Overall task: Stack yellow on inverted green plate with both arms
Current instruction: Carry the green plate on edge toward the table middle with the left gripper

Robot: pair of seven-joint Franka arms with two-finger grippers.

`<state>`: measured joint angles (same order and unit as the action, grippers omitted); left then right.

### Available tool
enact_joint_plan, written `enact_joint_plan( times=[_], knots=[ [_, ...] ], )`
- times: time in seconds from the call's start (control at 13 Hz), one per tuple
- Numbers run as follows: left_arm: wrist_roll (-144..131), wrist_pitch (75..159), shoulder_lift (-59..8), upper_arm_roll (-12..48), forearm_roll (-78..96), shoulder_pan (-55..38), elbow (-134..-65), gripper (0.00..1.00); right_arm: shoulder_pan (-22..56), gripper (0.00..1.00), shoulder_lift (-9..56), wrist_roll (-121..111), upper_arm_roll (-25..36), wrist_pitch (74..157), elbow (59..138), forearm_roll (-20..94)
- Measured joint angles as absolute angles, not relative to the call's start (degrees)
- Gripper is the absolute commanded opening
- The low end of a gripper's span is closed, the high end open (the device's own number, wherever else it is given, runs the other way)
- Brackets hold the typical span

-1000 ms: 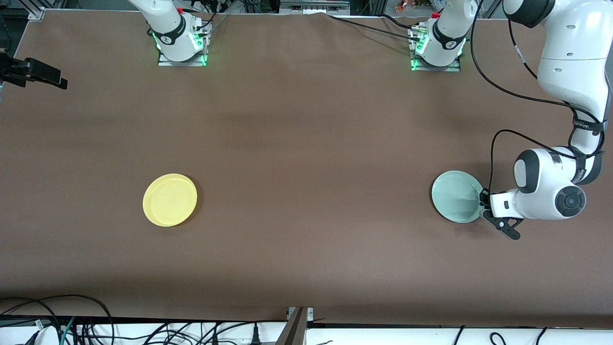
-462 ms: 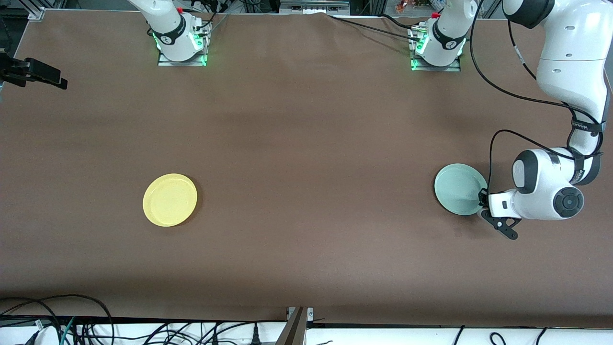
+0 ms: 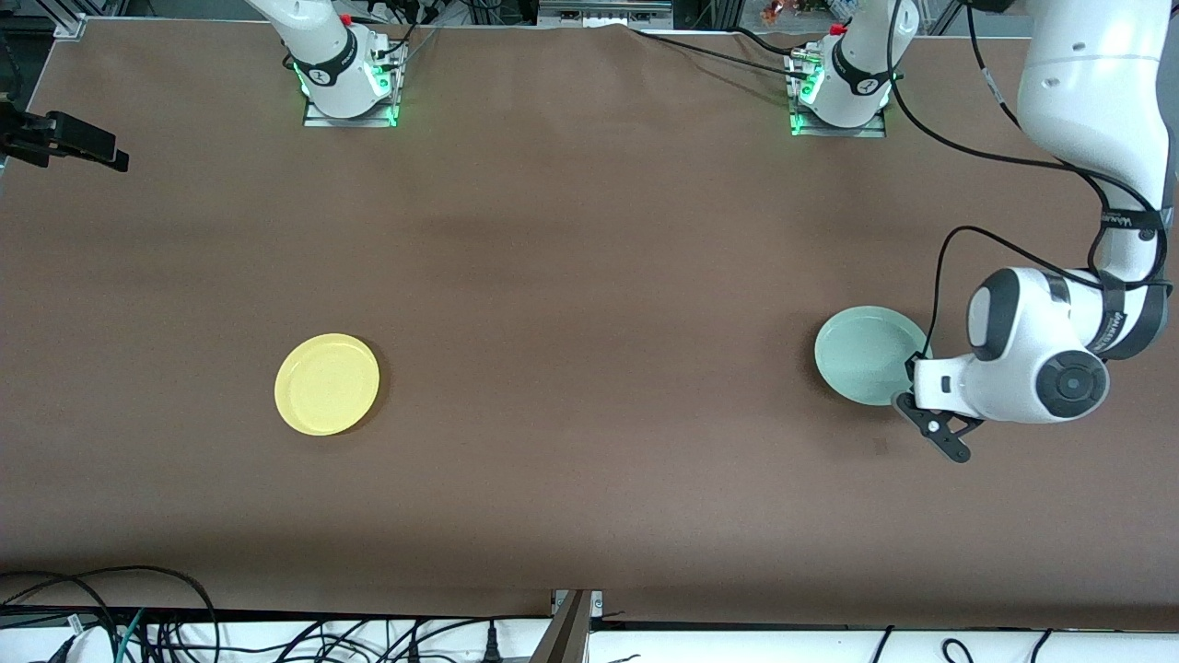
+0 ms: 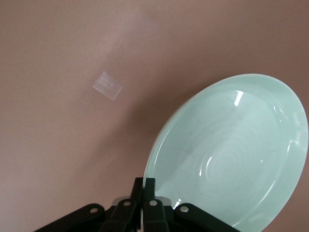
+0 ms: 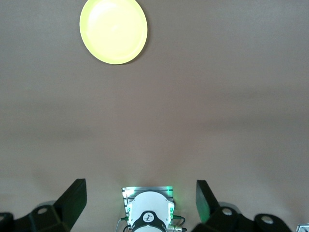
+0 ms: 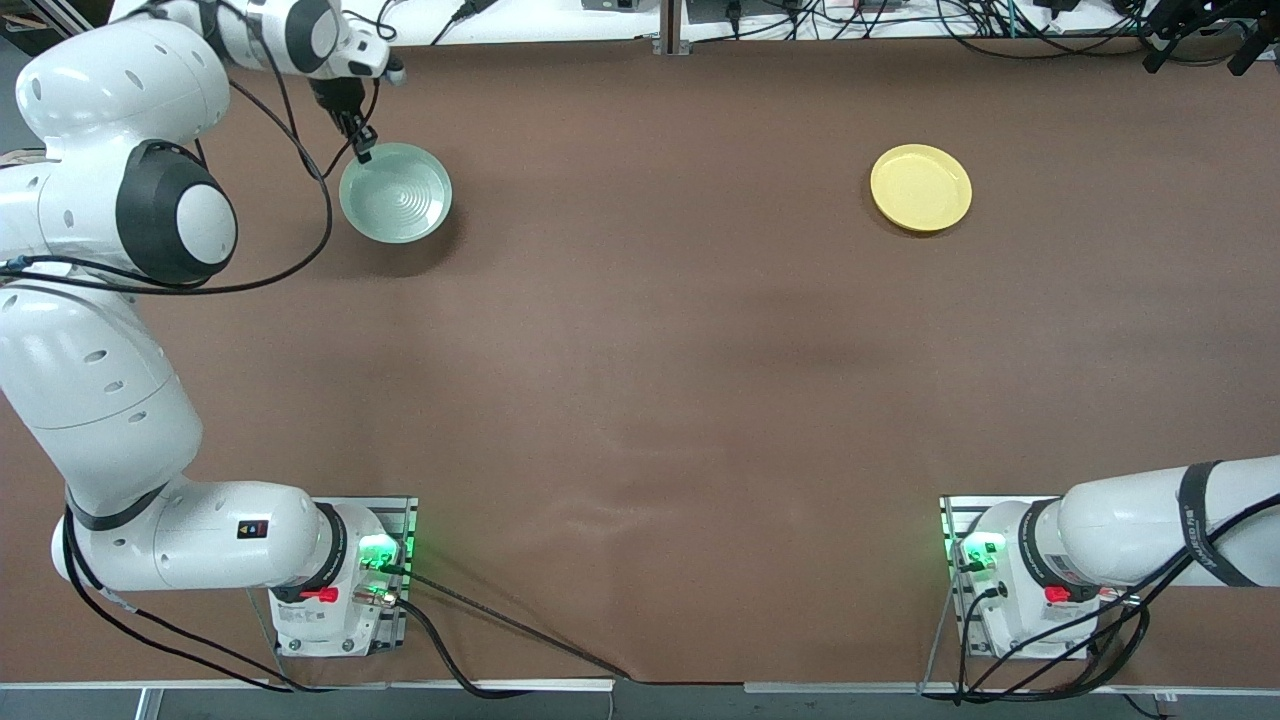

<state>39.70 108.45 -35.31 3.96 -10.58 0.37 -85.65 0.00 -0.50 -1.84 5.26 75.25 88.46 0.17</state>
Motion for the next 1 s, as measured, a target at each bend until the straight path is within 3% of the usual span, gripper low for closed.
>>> enact_joint_plan(
  times=[0.38, 1.0],
  knots=[
    [24.90, 95.58, -30.13, 4.42, -24.04, -13.63, -83.19, 0.00, -0.01, 1.00, -0.50, -1.84, 5.29, 75.25, 88.46, 0.17],
    [-0.27, 81.78, -32.30, 4.18, -48.29, -39.59, -81.06, 0.00, -0.02, 1.00, -0.49, -1.84, 5.41, 75.25, 88.46, 0.18]
  ],
)
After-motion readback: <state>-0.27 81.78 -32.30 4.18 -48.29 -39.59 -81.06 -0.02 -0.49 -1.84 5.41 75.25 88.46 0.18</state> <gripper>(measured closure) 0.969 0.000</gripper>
